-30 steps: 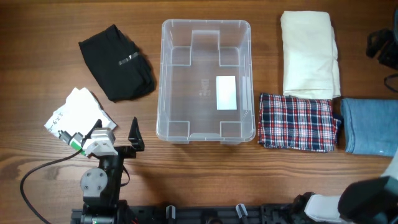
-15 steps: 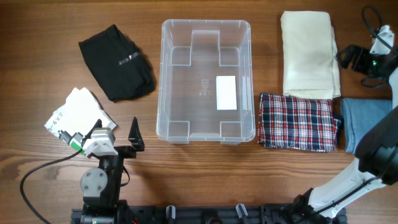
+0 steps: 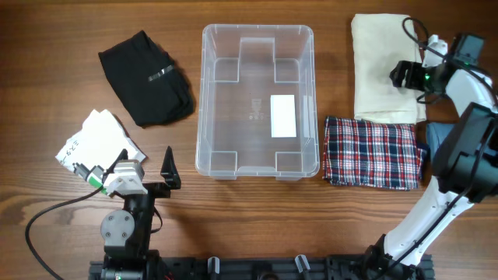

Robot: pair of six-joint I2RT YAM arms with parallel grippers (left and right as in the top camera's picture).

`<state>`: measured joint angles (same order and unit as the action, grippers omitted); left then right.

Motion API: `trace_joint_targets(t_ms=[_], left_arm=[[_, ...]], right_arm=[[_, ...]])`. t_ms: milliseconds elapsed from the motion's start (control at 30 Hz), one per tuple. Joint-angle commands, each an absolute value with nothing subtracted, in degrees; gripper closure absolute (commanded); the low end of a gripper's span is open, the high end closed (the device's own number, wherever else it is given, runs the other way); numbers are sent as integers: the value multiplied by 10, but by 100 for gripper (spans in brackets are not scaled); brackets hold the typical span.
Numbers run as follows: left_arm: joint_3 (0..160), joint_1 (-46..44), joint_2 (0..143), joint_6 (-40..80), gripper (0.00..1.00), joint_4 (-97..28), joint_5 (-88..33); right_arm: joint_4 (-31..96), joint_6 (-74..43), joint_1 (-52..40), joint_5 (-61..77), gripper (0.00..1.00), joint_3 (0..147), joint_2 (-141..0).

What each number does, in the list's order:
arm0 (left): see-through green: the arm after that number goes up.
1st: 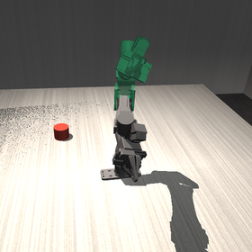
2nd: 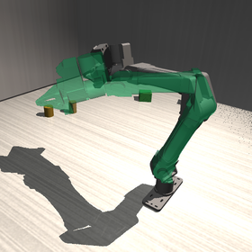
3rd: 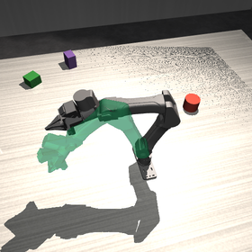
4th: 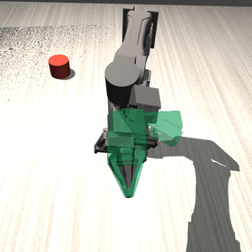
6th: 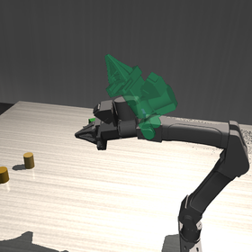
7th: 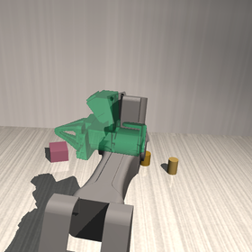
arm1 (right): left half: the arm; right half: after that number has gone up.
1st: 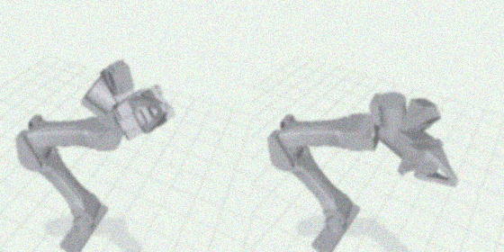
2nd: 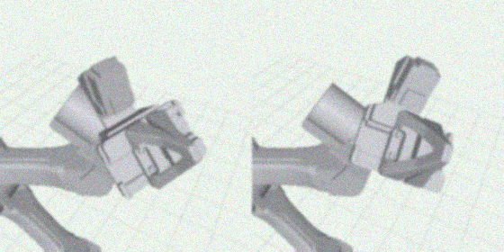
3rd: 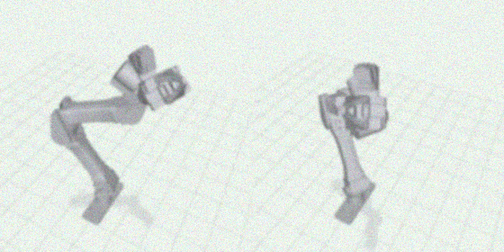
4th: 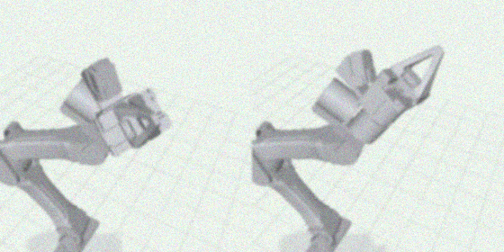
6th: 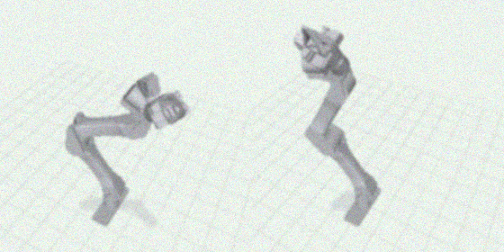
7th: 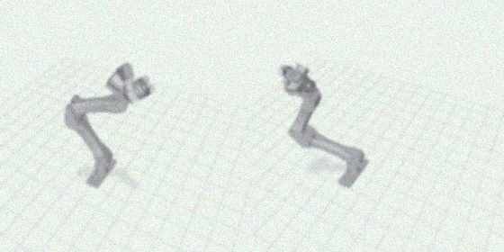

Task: Pack container
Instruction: 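Reach the right gripper to the folded cream cloth and grasp its edge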

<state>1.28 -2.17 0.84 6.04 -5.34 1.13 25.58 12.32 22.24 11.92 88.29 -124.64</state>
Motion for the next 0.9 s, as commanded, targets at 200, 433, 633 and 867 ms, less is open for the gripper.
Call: trace_joint_targets(t_ms=[200,433,633,867], left_arm=[[9,-18,5,47,0,-51,4],[9,-18,5,47,0,-51,4],[9,-18,5,47,0,-51,4],[9,-18,5,47,0,-51,4]], right_arm=[[266,99,236,61,0,891,-1293],[287,73,236,84,51,891,-1301],[296,45,239,86,96,900,-1286],[311,-1,239,169,96,943,-1193]])
